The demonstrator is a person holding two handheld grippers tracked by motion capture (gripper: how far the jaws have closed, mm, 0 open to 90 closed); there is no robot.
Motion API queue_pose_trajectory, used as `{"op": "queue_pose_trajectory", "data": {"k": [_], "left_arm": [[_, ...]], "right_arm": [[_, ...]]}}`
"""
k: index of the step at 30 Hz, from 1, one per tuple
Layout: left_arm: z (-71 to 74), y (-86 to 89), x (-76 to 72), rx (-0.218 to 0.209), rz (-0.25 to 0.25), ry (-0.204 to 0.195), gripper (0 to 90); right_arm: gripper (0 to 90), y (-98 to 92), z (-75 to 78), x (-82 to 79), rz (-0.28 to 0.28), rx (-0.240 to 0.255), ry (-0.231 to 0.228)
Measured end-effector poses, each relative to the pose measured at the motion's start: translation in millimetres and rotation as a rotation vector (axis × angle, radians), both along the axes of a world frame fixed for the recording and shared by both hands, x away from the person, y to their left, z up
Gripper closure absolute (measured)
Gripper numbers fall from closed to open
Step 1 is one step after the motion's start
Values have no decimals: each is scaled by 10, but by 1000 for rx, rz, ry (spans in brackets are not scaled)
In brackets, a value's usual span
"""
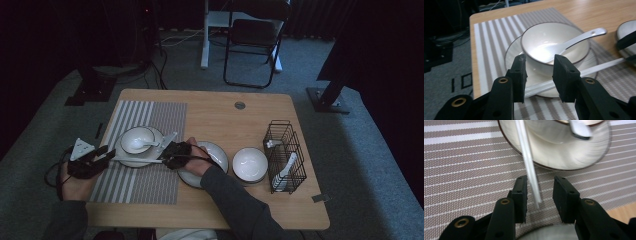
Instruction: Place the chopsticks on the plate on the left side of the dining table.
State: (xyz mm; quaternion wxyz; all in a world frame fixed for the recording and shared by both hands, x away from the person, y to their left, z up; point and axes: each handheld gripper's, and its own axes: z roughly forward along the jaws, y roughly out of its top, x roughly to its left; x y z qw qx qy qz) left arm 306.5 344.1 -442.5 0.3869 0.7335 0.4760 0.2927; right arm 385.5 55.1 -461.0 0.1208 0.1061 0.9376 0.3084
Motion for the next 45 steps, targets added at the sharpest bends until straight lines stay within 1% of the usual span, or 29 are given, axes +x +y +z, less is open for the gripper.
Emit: {"op": "queue_pose_trajectory", "data": {"k": [5,9,11,20,25,27,30,33,36,41,45], "left_arm": [[-95,80,66,25,38,20,626],[-180,130,129,55,68,36,617],[-211,151,160,75,81,43,613],[-278,284,265,98,131,55,604],[-304,364,296,102,158,63,604],[-316,393,296,99,170,65,619],[-336,423,293,97,182,82,718],[-354,455,295,90,198,86,751],[-371,477,299,89,211,91,766],[-418,492,316,92,227,112,776],[-455,480,337,92,220,127,770]], "right_arm": [[631,-167,70,11,-42,21,-6],[631,-256,76,16,-61,23,-9],[630,-279,70,12,-67,30,-8],[622,-308,58,-16,-63,39,-8],[617,-303,56,-26,-64,42,-8],[617,-301,49,-25,-62,42,-9],[617,-297,43,-29,-59,41,-11],[617,-294,42,-35,-58,45,-11],[617,-291,41,-36,-57,46,-11],[617,-285,40,-38,-48,46,-13],[617,-277,38,-43,-46,48,-14]]}}
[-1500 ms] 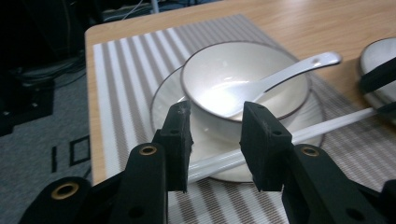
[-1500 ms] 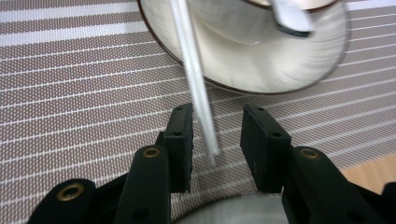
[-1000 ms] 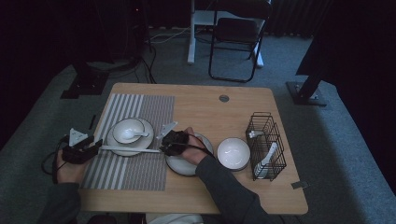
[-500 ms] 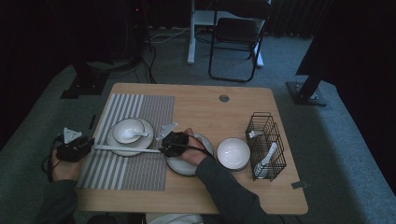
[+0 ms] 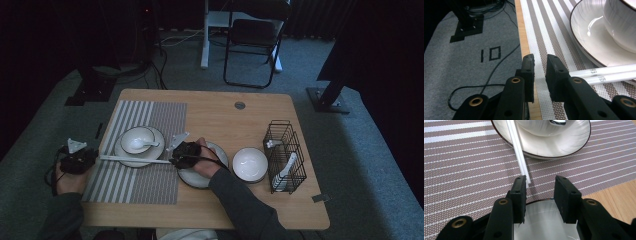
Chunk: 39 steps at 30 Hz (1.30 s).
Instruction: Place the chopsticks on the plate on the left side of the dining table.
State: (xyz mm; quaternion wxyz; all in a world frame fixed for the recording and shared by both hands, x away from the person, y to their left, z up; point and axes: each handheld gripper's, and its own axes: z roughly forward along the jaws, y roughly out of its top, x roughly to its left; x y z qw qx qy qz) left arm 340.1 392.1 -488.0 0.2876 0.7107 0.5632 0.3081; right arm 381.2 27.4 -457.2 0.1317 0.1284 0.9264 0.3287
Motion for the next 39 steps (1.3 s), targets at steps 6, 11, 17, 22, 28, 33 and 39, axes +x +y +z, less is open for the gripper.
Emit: {"op": "queue_pose_trajectory", "data": {"k": [6,11,17,22,28,33,39], "left_arm": [[-14,-21,11,-2,-9,4,757],[-13,-27,8,-3,-11,2,754],[-10,-28,3,-7,-14,4,743],[-9,-28,4,-9,-15,3,740],[9,-4,-10,-18,0,-11,726],[50,16,-39,-23,3,-27,719],[102,25,-76,-32,9,-49,719]], "right_arm": [[618,3,-3,-3,-1,1,3],[618,2,-8,-4,-2,1,4],[619,-4,-12,0,-4,3,2],[618,-14,-15,2,-8,3,3],[618,-26,-7,1,-12,8,2],[618,-41,-7,-4,-17,11,3],[618,-51,-6,-18,-16,15,2]]}}
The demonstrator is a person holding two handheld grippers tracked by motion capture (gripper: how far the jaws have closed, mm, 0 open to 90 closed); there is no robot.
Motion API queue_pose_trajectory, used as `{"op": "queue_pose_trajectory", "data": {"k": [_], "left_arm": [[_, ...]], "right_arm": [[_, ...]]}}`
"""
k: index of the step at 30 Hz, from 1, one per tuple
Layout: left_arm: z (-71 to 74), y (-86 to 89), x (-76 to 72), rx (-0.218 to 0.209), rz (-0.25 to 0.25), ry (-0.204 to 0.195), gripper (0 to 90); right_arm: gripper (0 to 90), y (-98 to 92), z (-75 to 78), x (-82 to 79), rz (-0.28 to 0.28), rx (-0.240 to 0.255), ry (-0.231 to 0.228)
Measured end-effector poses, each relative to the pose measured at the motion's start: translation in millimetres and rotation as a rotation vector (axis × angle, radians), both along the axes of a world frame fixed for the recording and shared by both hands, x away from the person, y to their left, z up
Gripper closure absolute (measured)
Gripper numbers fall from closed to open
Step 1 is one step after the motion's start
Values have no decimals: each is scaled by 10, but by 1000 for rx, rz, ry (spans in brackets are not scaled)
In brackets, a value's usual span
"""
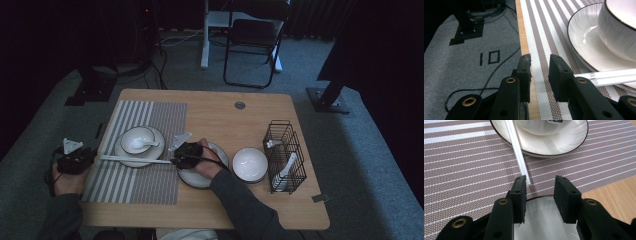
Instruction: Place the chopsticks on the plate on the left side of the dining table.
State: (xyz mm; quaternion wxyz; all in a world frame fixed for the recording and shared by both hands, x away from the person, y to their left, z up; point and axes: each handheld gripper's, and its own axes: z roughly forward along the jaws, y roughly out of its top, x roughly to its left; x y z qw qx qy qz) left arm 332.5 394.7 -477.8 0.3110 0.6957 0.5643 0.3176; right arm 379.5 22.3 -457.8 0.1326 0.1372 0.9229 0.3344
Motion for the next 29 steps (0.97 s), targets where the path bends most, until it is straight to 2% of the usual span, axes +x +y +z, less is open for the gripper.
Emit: {"op": "queue_pose_trajectory", "data": {"k": [12,23,29], "left_arm": [[80,-38,-20,-2,-10,-27,719],[74,-42,-9,-13,-13,-27,719],[89,-61,-1,-15,-18,-33,719]], "right_arm": [[618,-87,13,-19,-19,15,-2],[617,-369,19,-18,-76,23,-3],[617,-449,5,-17,-95,24,1]]}}
